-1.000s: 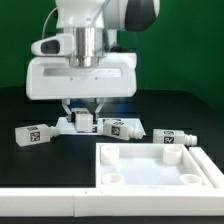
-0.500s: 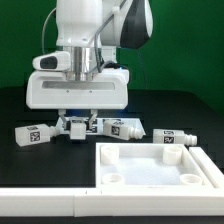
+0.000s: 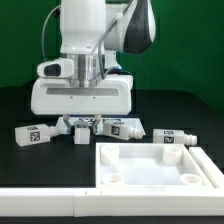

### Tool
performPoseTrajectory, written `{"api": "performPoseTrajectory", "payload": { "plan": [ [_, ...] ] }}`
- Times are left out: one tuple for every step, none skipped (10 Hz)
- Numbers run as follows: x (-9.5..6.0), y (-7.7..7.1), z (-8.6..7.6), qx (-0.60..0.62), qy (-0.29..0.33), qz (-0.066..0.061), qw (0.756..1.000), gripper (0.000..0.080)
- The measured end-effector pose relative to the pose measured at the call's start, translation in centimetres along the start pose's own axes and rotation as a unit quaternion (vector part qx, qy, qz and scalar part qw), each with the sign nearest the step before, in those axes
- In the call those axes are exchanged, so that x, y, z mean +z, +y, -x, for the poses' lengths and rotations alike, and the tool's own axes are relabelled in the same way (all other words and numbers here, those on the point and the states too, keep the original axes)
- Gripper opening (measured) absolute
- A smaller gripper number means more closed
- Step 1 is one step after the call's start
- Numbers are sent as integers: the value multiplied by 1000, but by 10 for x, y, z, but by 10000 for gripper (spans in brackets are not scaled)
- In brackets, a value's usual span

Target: Assemble square table

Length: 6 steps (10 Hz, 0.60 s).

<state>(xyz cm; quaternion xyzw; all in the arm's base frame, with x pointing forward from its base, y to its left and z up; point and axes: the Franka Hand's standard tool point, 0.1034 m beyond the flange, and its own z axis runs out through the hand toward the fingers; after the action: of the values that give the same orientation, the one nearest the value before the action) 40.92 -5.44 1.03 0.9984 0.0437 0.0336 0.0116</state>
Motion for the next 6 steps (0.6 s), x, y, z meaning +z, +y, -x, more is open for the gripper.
{"api": "performPoseTrajectory", "payload": {
  "plan": [
    [0,-1,0,0,-2,-2,1000,284],
    [0,-1,0,-1,-2,-1,1000,284],
    [0,-1,0,-1,-2,-1,1000,284],
    [1,-1,0,-1,-2,-1,1000,284],
    [0,-1,0,-1,-3,-2,1000,473],
    [-10,-5,0,13,-27,-20,999,588]
  ]
}}
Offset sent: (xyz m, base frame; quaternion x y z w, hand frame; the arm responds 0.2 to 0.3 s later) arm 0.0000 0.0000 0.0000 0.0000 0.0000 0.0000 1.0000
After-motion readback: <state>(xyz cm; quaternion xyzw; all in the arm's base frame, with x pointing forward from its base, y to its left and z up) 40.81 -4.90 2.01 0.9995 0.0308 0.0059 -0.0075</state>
